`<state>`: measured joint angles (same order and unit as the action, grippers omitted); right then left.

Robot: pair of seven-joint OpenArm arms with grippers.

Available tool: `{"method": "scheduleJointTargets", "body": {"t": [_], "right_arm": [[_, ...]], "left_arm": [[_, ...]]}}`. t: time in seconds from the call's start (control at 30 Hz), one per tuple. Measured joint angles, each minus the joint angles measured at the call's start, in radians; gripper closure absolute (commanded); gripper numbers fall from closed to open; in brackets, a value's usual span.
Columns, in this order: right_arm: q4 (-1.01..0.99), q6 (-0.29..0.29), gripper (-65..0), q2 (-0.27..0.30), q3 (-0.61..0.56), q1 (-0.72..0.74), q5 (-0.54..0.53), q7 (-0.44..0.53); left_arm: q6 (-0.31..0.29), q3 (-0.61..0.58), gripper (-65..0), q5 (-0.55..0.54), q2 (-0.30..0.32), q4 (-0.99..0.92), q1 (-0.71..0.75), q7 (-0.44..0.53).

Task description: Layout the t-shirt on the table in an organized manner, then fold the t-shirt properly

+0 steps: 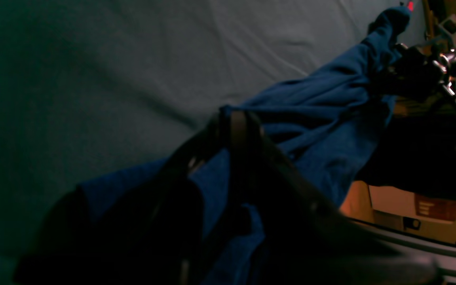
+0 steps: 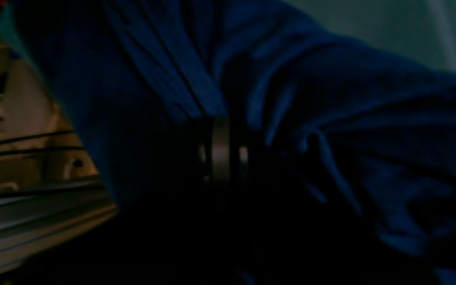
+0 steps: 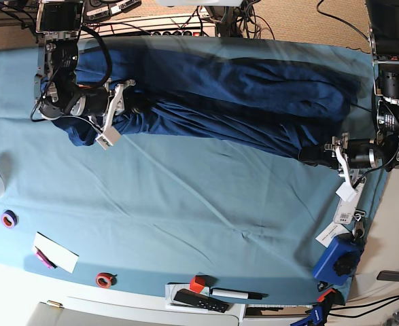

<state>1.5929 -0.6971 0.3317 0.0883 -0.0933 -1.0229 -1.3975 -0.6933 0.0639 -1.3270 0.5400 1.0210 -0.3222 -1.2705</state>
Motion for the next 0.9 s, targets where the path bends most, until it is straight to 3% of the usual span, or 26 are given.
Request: {"method": "scheduleJointTargets", "body": {"t": [0.13, 0.17, 0.27, 0.3, 0.63, 0.83, 0.9], "right_arm": [[0.0, 0.0, 0.0, 0.0, 0.0, 0.002, 0.005, 0.0], [0.0, 0.0, -4.1, 0.0, 0.0, 0.002, 0.005, 0.0], [0.004, -0.007, -26.8, 0.0, 0.0, 0.002, -0.005, 0.003], [0.006, -0.007, -29.3, 0.0, 0.0, 0.002, -0.008, 0.004], [0.004, 0.0, -29.2, 0.002, 0.0, 0.095, 0.039, 0.01], [0.004, 0.0, -29.3, 0.003, 0.0, 0.17, 0.024, 0.014], [0.004, 0.0, -29.2, 0.003, 0.0, 0.177, -0.026, 0.011]], "left_arm": [[0.0, 0.0, -17.6, 0.009, 0.001, 0.0, 0.0, 0.0], [0.0, 0.0, -22.3, 0.01, 0.001, 0.0, 0.0, 0.0], [0.0, 0.0, -32.8, 0.01, 0.001, 0.0, 0.0, 0.0], [0.0, 0.0, -33.8, 0.01, 0.001, 0.0, 0.0, 0.01], [0.0, 0.0, -33.8, 0.014, 0.024, 0.005, -0.068, 0.042], [0.0, 0.0, -33.7, 0.016, 0.08, 0.008, -0.079, 0.023], [0.0, 0.0, -33.7, 0.014, 0.084, 0.008, -0.075, 0.019]]}}
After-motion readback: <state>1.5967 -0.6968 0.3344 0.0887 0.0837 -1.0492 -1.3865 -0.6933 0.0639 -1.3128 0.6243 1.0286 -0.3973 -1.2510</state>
